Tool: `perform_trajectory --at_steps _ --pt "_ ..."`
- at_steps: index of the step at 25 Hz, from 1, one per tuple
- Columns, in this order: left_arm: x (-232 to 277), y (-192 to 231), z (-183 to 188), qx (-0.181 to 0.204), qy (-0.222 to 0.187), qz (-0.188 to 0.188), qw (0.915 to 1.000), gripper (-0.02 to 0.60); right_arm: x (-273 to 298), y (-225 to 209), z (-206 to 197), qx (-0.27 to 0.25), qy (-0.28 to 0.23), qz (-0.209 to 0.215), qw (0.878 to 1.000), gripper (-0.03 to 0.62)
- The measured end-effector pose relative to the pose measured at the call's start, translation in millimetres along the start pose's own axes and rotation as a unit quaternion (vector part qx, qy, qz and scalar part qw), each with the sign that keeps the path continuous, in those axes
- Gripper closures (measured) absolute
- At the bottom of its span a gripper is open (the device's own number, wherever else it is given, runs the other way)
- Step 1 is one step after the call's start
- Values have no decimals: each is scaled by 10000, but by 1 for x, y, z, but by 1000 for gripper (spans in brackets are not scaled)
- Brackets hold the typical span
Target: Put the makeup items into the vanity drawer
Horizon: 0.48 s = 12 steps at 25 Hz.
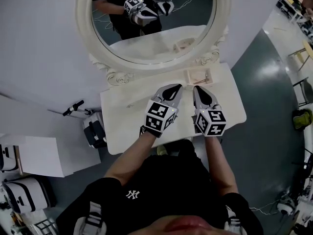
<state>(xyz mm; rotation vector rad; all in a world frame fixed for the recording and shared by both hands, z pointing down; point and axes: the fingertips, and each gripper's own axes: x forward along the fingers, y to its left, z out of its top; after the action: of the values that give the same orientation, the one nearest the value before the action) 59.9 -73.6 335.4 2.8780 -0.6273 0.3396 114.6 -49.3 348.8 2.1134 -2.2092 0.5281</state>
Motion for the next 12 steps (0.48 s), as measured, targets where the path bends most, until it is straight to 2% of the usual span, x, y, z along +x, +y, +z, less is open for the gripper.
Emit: perform_trajectory --at_steps 12 --pt "-44 -10 32 101 -414 -7 9991 578 -23 27 20 -176 -265 -83 9995 569"
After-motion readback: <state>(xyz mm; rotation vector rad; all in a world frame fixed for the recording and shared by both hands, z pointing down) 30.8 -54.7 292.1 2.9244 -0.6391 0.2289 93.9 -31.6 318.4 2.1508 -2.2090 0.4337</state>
